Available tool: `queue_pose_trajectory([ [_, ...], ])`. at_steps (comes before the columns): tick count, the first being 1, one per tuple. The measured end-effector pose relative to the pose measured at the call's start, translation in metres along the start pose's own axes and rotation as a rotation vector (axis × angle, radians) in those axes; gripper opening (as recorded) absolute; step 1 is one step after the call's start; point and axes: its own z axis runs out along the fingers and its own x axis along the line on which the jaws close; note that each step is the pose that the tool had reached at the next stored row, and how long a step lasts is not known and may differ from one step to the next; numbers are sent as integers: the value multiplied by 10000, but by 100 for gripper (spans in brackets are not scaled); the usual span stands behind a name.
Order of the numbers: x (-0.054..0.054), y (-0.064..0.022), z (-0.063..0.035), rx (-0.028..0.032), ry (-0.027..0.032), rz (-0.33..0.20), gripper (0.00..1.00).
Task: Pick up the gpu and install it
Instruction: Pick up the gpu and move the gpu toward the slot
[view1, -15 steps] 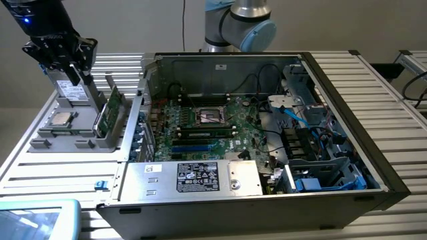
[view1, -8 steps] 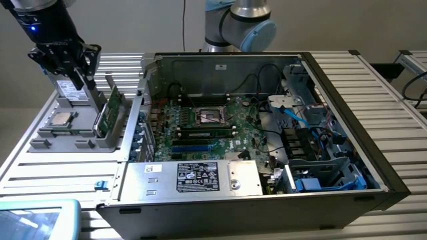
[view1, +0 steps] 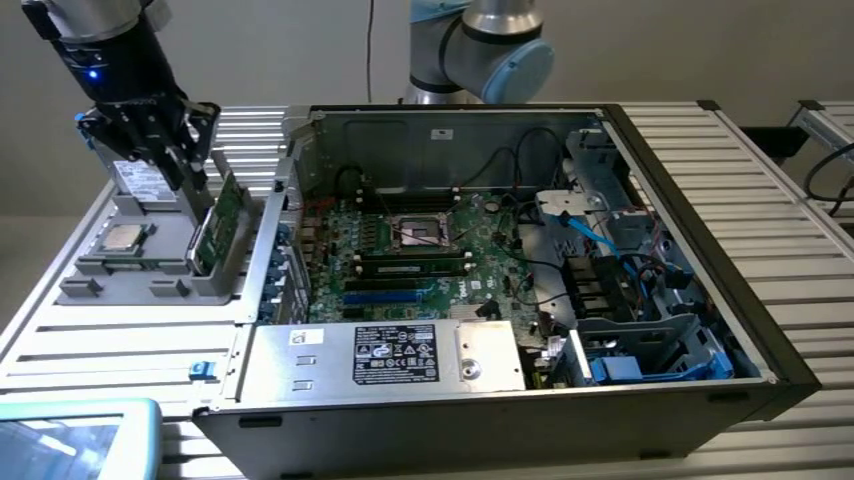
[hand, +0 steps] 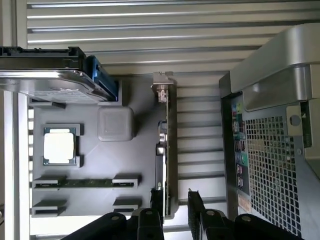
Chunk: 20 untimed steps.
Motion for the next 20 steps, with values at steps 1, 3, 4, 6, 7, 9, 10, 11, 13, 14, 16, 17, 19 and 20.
queue_pose_trajectory([
  [1,-24,1,18,1,1,0,35],
  [3,-74,2,59,-1,0,-1,35],
  [4,-112,3,77,1,6,0,35],
  [6,-196,4,112,3,22,1,35],
  [7,-237,5,130,2,29,1,35],
  [9,-292,7,168,2,32,0,35],
  [10,-311,8,188,2,32,-2,35],
  [11,-313,12,207,1,30,0,35],
  [13,-287,33,242,2,31,-2,35],
  [14,-252,43,258,4,34,-3,35],
  [16,-159,61,292,3,31,-1,35],
  [17,-110,70,309,3,30,-2,35],
  [19,-14,87,343,2,28,-3,35],
  [20,32,95,359,2,27,-3,35],
])
